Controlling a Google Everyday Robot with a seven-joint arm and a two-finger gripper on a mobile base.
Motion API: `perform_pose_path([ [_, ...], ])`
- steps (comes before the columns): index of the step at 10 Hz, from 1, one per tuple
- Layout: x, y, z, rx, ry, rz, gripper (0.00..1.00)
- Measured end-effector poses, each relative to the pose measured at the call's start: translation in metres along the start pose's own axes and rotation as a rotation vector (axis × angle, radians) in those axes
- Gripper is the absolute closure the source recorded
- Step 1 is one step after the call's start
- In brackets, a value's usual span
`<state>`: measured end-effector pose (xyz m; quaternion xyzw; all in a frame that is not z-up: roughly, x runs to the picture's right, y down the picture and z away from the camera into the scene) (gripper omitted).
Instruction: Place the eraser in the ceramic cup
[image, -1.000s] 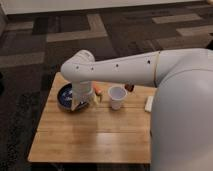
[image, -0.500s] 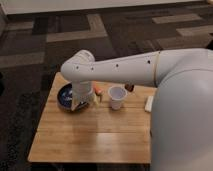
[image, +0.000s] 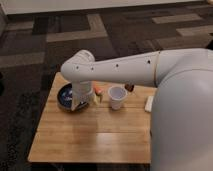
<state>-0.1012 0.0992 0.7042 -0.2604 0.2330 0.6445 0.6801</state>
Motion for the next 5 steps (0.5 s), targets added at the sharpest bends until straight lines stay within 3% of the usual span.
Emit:
perform_pose_path([
  [5,0.0000,0.0000,0.0000,0.000,0.000,0.000,0.35],
])
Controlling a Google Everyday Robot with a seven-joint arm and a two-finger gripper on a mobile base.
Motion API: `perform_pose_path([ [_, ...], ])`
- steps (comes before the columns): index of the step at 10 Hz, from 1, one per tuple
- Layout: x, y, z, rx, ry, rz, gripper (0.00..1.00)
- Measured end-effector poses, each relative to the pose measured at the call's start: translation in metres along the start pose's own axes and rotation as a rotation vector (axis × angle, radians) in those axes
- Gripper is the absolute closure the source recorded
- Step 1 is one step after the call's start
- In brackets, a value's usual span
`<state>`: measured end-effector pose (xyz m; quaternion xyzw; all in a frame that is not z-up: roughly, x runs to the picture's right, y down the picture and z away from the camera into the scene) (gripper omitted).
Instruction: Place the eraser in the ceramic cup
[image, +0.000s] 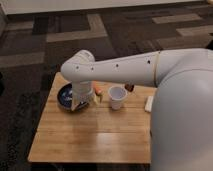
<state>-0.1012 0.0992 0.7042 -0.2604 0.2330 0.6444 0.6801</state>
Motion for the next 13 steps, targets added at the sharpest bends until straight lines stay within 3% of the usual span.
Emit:
perform_pose_path([
  [11,0.000,0.000,-0.001,0.000,-0.002,0.003,0.35],
  [13,-0.006,-0.012,-0.010,0.004,-0.026,0.036,0.35],
])
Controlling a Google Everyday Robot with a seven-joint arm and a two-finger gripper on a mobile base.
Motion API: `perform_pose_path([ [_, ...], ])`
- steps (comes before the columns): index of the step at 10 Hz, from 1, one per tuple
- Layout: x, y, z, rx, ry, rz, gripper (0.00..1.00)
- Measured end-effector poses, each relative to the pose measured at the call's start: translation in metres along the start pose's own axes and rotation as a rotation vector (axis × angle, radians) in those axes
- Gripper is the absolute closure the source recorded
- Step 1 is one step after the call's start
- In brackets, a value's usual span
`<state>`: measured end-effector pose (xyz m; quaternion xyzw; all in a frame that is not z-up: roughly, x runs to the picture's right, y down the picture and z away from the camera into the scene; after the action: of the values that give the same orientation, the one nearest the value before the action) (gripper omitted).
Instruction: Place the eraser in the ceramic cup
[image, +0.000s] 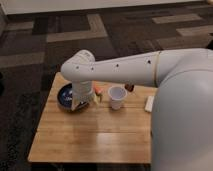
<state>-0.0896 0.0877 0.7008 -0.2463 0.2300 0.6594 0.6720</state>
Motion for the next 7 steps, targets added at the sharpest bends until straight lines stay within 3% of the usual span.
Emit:
perform_pose_path([
  [2,-0.008,-0.017,-0.009,-0.001,-0.021,0.040,0.35],
  [5,-0.020,-0.035,-0.015,-0.034,-0.016,0.068,0.35],
  [7,-0.033,-0.056,-0.026,-0.032,-0.013,0.075,0.35],
])
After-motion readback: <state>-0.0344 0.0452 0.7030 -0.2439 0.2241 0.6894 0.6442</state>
